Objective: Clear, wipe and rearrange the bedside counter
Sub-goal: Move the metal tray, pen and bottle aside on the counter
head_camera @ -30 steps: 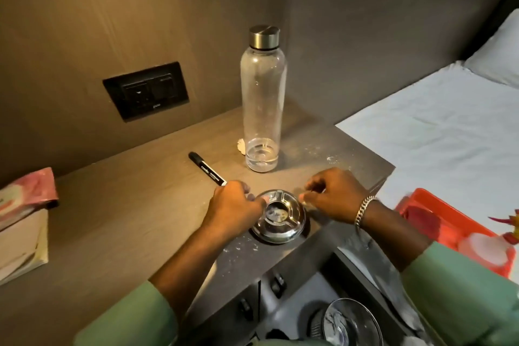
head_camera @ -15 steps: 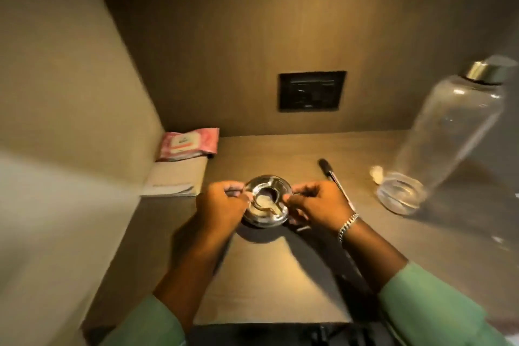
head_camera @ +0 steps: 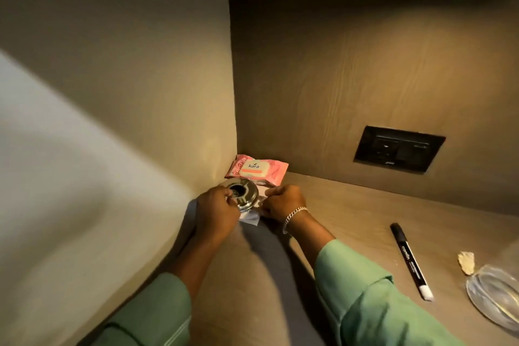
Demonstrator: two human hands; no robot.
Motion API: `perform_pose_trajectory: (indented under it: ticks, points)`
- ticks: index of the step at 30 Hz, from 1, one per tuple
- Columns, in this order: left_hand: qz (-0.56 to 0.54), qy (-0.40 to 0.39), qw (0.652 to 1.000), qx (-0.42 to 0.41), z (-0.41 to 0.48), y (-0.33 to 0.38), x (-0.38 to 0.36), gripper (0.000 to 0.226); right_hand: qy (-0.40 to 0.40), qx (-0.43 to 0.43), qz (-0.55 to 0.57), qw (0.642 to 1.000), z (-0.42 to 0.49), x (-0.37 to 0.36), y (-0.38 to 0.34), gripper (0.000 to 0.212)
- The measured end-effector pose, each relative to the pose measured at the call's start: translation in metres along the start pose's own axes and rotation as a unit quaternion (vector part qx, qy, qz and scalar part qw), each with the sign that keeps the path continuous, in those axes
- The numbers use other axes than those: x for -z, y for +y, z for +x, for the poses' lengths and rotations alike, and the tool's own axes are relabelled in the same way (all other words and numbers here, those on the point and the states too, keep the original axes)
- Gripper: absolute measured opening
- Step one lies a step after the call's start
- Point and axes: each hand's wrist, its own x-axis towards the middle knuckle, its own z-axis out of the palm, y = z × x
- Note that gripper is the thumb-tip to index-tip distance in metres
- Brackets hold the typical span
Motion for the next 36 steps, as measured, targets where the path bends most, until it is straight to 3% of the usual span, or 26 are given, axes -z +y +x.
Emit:
perform_pose_trajectory:
  ticks: [2, 4, 5, 8, 9, 11, 16, 21, 23, 28, 36]
  points:
    - [-0.008, 0.001, 1.000, -0.026, -0.005, 0.003, -0.006, 0.023, 0.002, 0.013, 0.004, 1.000, -0.012, 0.028, 0.010, 0.015]
    - [-0.001, 0.000, 0.999, -0.054, -0.007, 0.004, -0.012, 0.024, 0.060, 0.067, -0.108, 0.990, -0.026, 0.073, 0.024, 0.011]
    - [0.009, 0.001, 0.998, -0.066, -0.007, 0.004, -0.015, 0.026, 0.102, 0.091, -0.204, 0.969, -0.033, 0.100, 0.033, 0.009]
    - [0.055, -0.004, 0.995, -0.084, -0.006, 0.004, -0.020, 0.026, 0.218, 0.066, -0.469, 0.853, -0.044, 0.169, 0.058, 0.029]
    - [0.047, -0.012, 0.995, -0.086, -0.005, 0.005, -0.022, 0.026, 0.240, 0.032, -0.513, 0.824, -0.047, 0.183, 0.063, 0.029]
    - [0.025, -0.027, 0.996, -0.082, -0.003, 0.006, -0.024, 0.027, 0.231, -0.023, -0.545, 0.806, -0.050, 0.196, 0.069, 0.028]
    - [0.009, -0.040, 0.996, -0.078, 0.002, 0.003, -0.020, 0.026, 0.192, -0.064, -0.508, 0.837, -0.043, 0.188, 0.067, 0.024]
    - [0.005, -0.032, 0.994, -0.107, 0.009, -0.001, -0.017, 0.022, 0.104, 0.015, -0.303, 0.947, -0.017, 0.113, 0.028, 0.027]
    - [0.001, -0.033, 0.994, -0.108, 0.009, 0.000, -0.016, 0.021, 0.061, 0.013, -0.230, 0.971, -0.006, 0.061, 0.019, 0.028]
    - [0.008, -0.014, 0.993, -0.116, 0.002, -0.009, -0.012, 0.027, 0.081, 0.042, -0.241, 0.966, 0.014, -0.013, 0.015, 0.025]
    - [-0.051, 0.034, 0.991, -0.122, -0.018, -0.010, -0.005, 0.027, 0.126, 0.068, -0.220, 0.965, 0.022, -0.009, 0.015, 0.018]
